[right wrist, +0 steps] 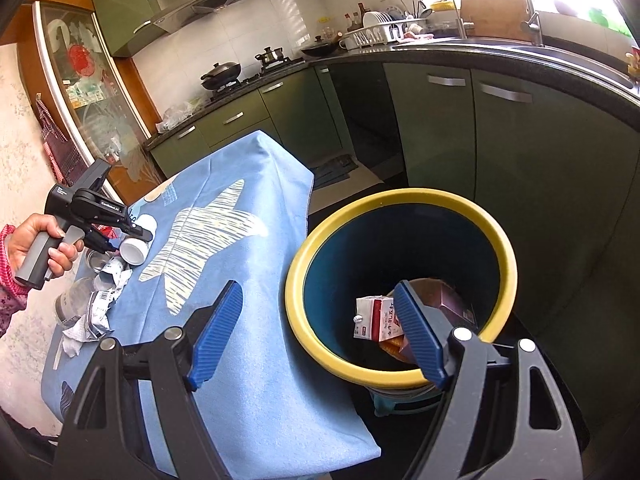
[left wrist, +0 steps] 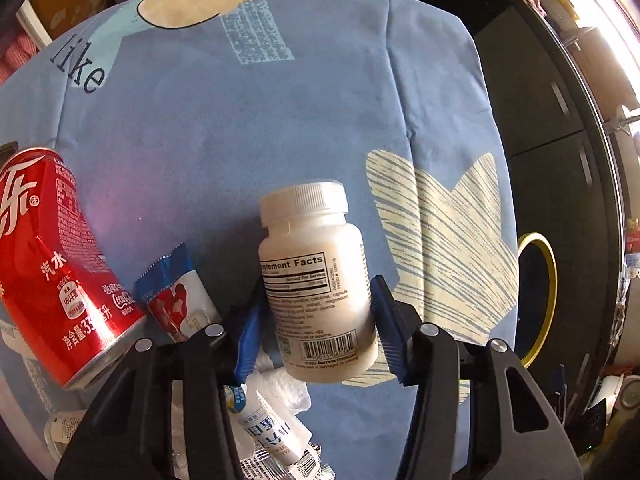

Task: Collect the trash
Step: 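Grasp the white supplement bottle with the left tool, then carry the white bottle over the bin and open the left tool, then grasp the red cola can with the right tool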

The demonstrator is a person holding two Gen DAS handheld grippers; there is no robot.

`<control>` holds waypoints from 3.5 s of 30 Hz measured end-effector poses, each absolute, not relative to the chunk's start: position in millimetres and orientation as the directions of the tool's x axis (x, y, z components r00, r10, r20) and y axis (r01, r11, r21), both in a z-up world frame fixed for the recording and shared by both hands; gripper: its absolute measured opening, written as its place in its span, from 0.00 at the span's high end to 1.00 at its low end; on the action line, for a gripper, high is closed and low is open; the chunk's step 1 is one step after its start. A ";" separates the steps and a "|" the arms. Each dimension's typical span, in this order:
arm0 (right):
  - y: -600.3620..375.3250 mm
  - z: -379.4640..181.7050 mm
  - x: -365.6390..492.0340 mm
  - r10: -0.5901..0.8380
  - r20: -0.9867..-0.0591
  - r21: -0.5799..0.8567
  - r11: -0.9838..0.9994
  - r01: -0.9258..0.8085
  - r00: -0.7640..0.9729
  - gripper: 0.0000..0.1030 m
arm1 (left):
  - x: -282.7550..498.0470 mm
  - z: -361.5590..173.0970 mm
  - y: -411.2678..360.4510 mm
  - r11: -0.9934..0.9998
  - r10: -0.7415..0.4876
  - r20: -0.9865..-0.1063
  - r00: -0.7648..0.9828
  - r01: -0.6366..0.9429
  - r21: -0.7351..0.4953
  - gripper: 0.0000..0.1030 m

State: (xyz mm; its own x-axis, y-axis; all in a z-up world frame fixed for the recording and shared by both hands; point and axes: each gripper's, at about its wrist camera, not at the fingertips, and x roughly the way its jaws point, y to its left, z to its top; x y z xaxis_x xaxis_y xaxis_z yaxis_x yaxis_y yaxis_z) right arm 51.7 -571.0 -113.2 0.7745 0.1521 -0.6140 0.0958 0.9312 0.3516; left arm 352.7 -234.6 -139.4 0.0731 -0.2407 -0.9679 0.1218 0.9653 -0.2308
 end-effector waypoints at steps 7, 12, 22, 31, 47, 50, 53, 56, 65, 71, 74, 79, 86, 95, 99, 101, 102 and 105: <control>-575.7 -116.3 45.9 0.155 -0.607 0.371 0.923 0.105 0.780 0.28 | 343.7 -129.4 -258.7 0.958 -0.203 -0.973 0.111 0.227 -0.174 0.53; -581.6 -118.4 39.3 0.147 -0.600 0.384 0.915 0.122 0.786 0.28 | 319.7 -108.9 -283.8 0.932 -0.226 -0.966 0.125 0.315 -0.178 0.54; -590.8 -123.2 28.3 0.145 -0.586 0.411 0.901 0.138 0.797 0.28 | 268.2 -51.7 -329.4 0.844 -0.304 -0.937 0.170 0.503 -0.183 0.55; -621.3 -117.2 2.3 0.063 -0.553 0.423 0.880 0.215 0.831 0.28 | 225.8 -42.4 -399.0 0.718 -0.379 -0.919 0.107 0.661 -0.219 0.55; -641.2 -111.0 -20.3 0.001 -0.557 0.423 0.861 0.283 0.830 0.27 | 219.7 -86.1 -535.5 0.578 -0.449 -0.890 0.084 0.786 -0.218 0.33; -638.3 -114.0 -15.0 0.015 -0.564 0.425 0.863 0.275 0.826 0.26 | 211.8 -75.1 -516.5 0.578 -0.477 -0.868 0.142 0.794 -0.188 0.29; -633.2 -115.1 -8.5 0.032 -0.569 0.430 0.864 0.264 0.822 0.27 | 203.0 -65.3 -491.0 0.600 -0.498 -0.836 0.230 0.788 -0.140 0.24; -623.2 -111.6 -1.0 0.050 -0.572 0.422 0.874 0.241 0.819 0.27 | 194.8 -58.0 -460.8 0.635 -0.505 -0.804 0.313 0.766 -0.100 0.21; -578.2 -95.1 23.9 0.076 -0.609 0.353 0.918 0.184 0.790 0.26 | 193.5 -52.8 -349.2 0.756 -0.466 -0.760 0.454 0.650 -0.075 0.16; -529.6 -85.5 51.0 0.105 -0.638 0.294 0.949 0.116 0.763 0.26 | 197.9 -43.1 -247.8 0.839 -0.424 -0.709 0.564 0.540 -0.072 0.11; -499.8 -79.3 67.1 0.128 -0.651 0.263 0.963 0.064 0.748 0.26 | 201.6 -33.3 -190.2 0.883 -0.395 -0.674 0.624 0.460 -0.092 0.07; -446.5 -68.5 97.0 0.180 -0.661 0.219 0.975 -0.042 0.729 0.26 | 208.0 -23.9 -83.5 0.959 -0.266 -0.624 0.734 0.266 -0.097 0.05; -365.7 -60.4 142.7 0.276 -0.687 0.173 0.961 -0.217 0.672 0.26 | 221.5 -49.6 34.1 0.997 -0.006 -0.602 0.798 -0.044 -0.069 0.05; -268.3 -46.6 217.3 0.395 -0.761 0.174 0.888 -0.425 0.515 0.26 | 244.8 -98.9 74.8 0.975 -0.006 -0.650 0.760 -0.139 -0.171 0.05; -222.9 -46.3 254.1 0.411 -0.803 0.169 0.851 -0.497 0.431 0.26 | 238.6 -104.0 75.7 0.967 0.021 -0.655 0.755 -0.181 -0.178 0.05; -201.3 -47.0 270.5 0.399 -0.829 0.152 0.835 -0.529 0.391 0.26 | 237.7 -106.0 79.0 0.962 0.030 -0.656 0.754 -0.200 -0.186 0.05; -192.1 -47.8 277.9 0.393 -0.837 0.146 0.830 -0.538 0.380 0.26 | 237.3 -107.0 80.7 0.960 0.033 -0.657 0.753 -0.208 -0.189 0.05; -162.8 -53.0 298.6 0.363 -0.874 0.127 0.813 -0.569 0.323 0.24 | 237.1 -108.5 83.4 0.955 0.036 -0.664 0.747 -0.222 -0.197 0.05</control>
